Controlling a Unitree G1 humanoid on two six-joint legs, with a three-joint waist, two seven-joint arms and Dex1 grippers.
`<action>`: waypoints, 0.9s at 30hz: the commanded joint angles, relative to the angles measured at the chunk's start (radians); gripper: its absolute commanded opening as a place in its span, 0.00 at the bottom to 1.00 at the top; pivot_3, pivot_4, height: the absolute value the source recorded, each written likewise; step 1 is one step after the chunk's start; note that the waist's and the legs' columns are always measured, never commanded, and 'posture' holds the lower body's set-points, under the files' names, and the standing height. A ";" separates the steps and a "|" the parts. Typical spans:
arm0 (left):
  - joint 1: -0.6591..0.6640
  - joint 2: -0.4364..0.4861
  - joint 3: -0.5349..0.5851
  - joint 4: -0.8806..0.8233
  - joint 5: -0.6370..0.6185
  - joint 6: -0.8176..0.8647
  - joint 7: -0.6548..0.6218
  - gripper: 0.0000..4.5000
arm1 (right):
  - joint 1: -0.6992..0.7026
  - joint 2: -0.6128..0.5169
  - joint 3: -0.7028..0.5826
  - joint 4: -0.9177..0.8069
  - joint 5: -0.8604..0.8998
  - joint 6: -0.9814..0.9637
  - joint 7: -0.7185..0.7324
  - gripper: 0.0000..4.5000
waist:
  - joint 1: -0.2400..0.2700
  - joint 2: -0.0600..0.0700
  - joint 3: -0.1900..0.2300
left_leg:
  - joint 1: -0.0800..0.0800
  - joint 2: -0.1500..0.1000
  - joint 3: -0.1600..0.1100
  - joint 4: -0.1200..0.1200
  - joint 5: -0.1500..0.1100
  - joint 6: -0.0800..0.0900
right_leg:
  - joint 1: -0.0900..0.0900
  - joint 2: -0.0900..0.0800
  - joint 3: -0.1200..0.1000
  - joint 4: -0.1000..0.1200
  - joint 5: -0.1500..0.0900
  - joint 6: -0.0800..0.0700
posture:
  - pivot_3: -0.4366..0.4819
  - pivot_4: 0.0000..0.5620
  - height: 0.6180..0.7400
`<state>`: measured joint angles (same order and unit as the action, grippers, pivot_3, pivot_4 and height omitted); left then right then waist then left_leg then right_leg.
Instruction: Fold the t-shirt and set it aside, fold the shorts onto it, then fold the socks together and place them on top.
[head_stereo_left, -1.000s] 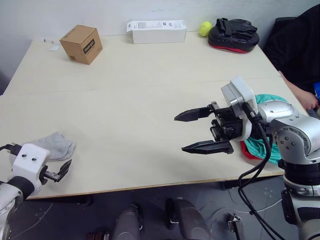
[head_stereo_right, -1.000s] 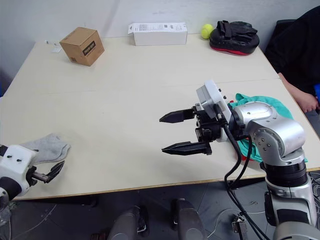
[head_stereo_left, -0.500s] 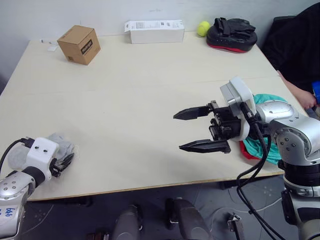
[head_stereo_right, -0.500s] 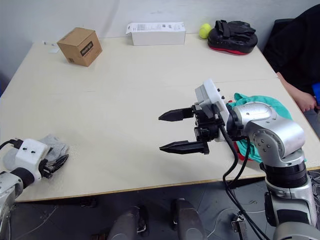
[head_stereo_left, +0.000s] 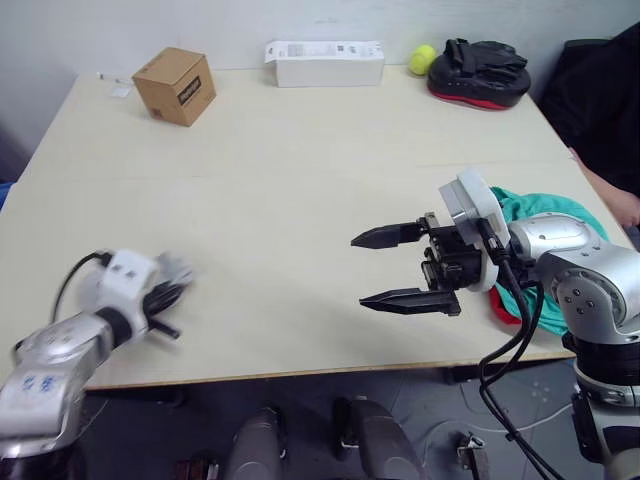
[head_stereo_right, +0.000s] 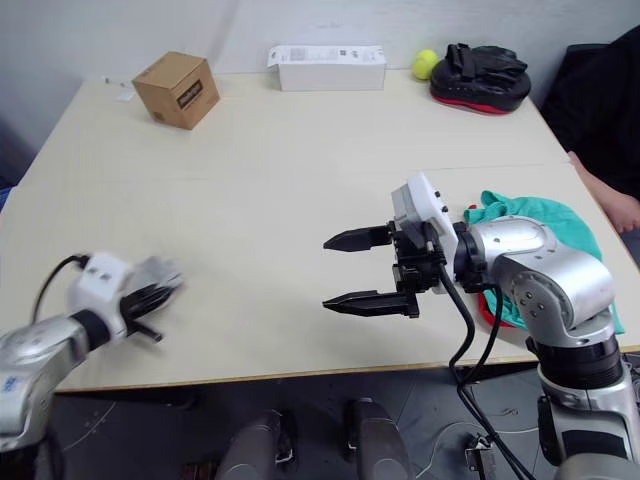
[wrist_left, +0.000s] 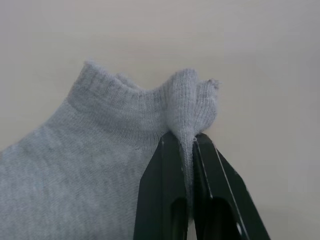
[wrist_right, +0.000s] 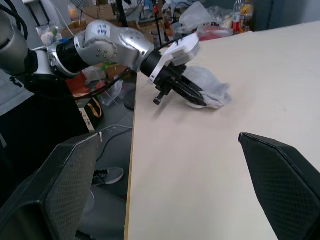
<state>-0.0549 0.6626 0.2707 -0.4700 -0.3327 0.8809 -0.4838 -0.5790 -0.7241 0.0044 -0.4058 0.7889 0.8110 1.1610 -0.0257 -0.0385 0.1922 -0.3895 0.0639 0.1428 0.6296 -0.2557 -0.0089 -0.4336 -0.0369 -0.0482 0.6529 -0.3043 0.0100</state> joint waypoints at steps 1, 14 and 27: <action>-0.163 -0.050 -0.143 -0.031 -0.032 0.129 0.031 0.01 | 0.035 -0.038 0.004 -0.040 -0.059 -0.063 -0.013 1.00 | 0.000 0.000 0.000 | 0.001 0.000 0.000 0.000 0.000 0.001 | 0.002 0.000 0.000 0.000 0.000 0.000 | 0.48 0.27 1.00; -0.596 -0.311 -0.507 0.226 0.043 0.287 0.121 0.01 | 0.168 -0.070 -0.027 -0.112 -0.099 -0.101 -0.103 1.00 | -0.003 -0.001 0.000 | 0.002 0.001 -0.003 0.001 0.002 -0.005 | 0.003 0.007 0.002 0.000 0.003 0.006 | 0.48 0.27 1.00; -0.608 -0.406 -0.314 0.130 -0.124 0.446 0.058 0.54 | 0.209 -0.065 -0.013 -0.092 -0.150 -0.133 -0.159 1.00 | -0.003 -0.001 0.000 | 0.002 0.001 -0.004 0.001 0.006 -0.010 | 0.003 0.007 0.001 0.001 0.002 0.005 | 0.48 0.27 1.00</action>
<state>-0.6560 0.2683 -0.0988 -0.2761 -0.4087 1.2998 -0.4101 -0.3702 -0.7824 0.0046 -0.4851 0.6438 0.7024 1.0033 -0.0284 -0.0397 0.1926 -0.3876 0.0652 0.1381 0.6310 -0.2493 -0.0191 -0.4302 -0.0302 -0.0469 0.6539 -0.3018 0.0154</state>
